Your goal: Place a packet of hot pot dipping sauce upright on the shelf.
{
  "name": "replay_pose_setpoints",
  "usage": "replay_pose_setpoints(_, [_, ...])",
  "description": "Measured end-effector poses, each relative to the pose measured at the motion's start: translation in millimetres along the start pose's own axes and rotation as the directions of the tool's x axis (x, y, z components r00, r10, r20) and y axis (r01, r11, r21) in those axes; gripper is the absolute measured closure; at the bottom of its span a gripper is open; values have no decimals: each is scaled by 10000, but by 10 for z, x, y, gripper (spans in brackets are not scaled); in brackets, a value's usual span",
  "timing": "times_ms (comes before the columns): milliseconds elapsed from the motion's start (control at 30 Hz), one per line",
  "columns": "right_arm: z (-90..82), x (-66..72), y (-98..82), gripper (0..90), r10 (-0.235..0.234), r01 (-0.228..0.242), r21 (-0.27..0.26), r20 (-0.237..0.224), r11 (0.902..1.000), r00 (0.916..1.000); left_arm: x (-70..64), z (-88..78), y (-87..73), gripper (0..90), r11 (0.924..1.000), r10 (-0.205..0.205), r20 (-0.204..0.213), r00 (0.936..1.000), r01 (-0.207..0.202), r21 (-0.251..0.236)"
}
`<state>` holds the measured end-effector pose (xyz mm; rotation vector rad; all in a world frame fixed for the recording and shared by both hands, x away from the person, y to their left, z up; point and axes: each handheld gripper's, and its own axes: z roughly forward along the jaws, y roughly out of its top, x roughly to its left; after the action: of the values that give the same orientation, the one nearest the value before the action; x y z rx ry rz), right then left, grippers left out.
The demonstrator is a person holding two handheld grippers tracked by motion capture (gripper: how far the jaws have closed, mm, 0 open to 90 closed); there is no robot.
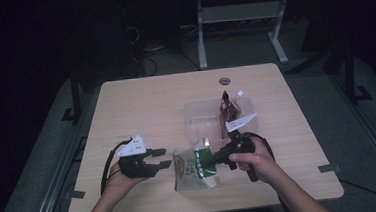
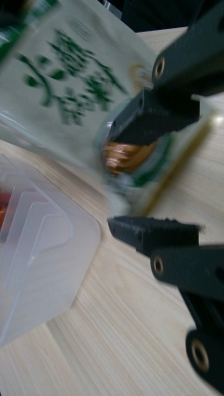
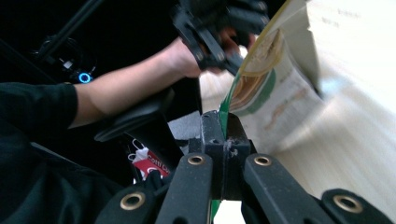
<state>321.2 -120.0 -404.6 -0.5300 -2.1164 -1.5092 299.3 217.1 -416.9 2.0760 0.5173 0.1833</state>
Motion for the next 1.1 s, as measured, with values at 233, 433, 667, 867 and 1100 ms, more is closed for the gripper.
replay_pose_setpoints(233, [-138,133,228,900,-705,712,-207,325,9972,9970,3,24,-39,409,9995,-99,21,9999,98,287])
replay_pose_setpoints(433, [-344,186,473,900,-1076,1135,-794,756,9904,9913,25,32,-53,345,9981,-247,-11,9997,247,558])
replay_pose_setpoints(667, [-533,84,799,900,-1371,1537,-1014,1542,9829,9785,43,39,-69,288,9974,-309,-143,9994,317,645])
replay_pose_setpoints(867, [-624,-120,950,900,-1118,1344,-1000,2048,9859,9724,67,47,-80,276,9965,-326,-182,9993,339,769])
replay_pose_setpoints(1100, [-614,-375,922,900,-625,829,-743,2442,9938,9677,74,69,-103,271,9950,-522,-91,9986,528,844])
